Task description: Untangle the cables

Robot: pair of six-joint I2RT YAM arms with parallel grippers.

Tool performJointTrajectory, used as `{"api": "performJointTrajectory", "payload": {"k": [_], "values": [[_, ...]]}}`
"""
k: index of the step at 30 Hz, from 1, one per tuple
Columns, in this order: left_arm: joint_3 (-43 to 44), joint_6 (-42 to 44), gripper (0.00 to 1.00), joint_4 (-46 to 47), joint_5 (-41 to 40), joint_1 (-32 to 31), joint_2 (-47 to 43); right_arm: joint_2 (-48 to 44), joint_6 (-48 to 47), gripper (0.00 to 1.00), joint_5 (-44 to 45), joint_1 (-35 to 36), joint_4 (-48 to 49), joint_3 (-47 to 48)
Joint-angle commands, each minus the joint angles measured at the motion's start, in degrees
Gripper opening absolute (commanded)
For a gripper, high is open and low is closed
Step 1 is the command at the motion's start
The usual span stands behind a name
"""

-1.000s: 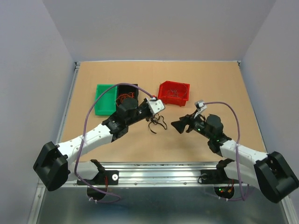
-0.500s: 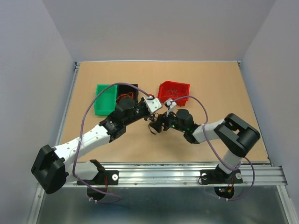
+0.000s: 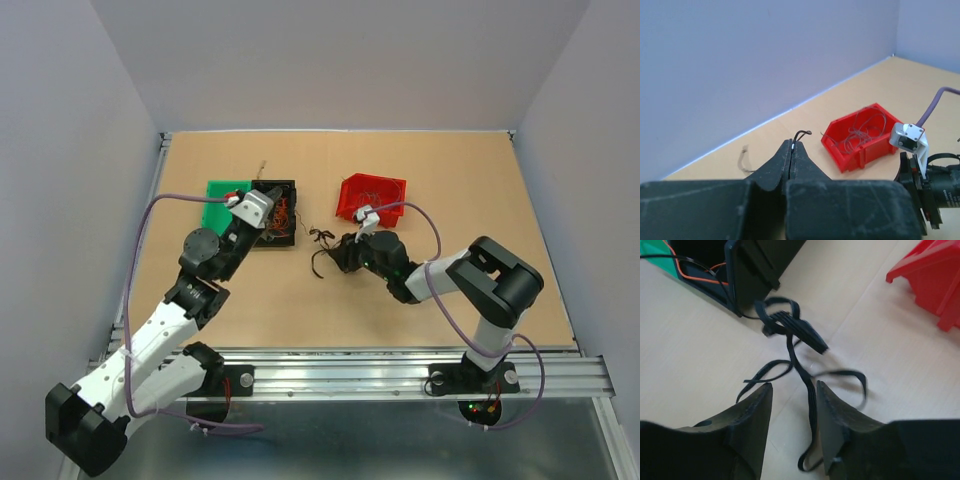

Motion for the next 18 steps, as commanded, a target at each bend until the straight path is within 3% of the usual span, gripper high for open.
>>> {"api": "performJointTrajectory", "payload": {"k": [1, 9, 13, 18], "values": [[-2.34, -1.86, 0.00, 8.23, -1.55, 0.06, -5.13, -4.45, -0.42, 0.38, 3.56, 0.21, 2.06, -0.92], [-2.70, -0.10, 0.00, 8.23, -6.13, 0.14, -11.38, -6.57, -0.42, 0.34, 2.69, 0.21, 1.97, -2.42], [-2.52, -0.10, 0.00, 7.18, -0.60, 0.23, -11.47, -4.55, -2.69, 0.78, -6.17, 0.30, 2.15, 0.03], [-1.82, 0.16, 0.00, 5.86, 3.63, 0.23, -9.71, -1.21, -7.53, 0.87, -11.73, 3.55, 4.42, 1.97]]}}
